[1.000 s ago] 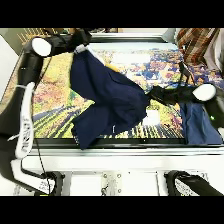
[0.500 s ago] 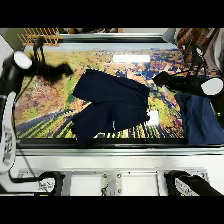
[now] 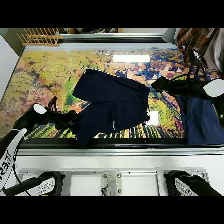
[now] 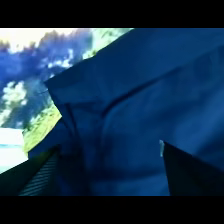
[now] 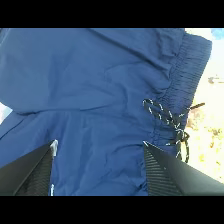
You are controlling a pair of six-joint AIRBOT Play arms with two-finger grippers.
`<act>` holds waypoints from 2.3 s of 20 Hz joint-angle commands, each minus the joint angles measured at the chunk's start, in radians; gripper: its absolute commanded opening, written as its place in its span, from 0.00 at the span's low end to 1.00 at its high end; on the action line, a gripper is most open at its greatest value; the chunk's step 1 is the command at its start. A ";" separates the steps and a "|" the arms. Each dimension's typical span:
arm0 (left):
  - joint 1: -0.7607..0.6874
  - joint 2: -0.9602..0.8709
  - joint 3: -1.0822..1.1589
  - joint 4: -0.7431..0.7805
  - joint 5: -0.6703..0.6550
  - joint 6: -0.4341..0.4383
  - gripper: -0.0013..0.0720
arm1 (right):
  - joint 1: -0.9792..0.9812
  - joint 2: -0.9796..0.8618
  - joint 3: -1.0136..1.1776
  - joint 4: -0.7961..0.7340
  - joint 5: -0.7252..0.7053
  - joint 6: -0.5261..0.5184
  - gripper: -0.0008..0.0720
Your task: Fold the clothes and pants, and hang the long-sleeved shirts on hangers.
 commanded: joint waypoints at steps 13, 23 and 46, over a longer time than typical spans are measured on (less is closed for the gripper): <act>-0.034 -0.160 0.388 -0.094 0.028 0.026 0.03 | 0.000 0.001 -0.002 -0.002 0.018 -0.002 0.81; -0.023 -0.311 0.813 0.064 0.033 0.050 0.97 | -0.001 0.000 -0.002 -0.003 0.037 -0.003 0.81; 0.200 -0.196 0.146 -0.231 0.122 0.292 0.85 | 0.056 0.001 -0.188 -0.027 0.063 0.051 0.81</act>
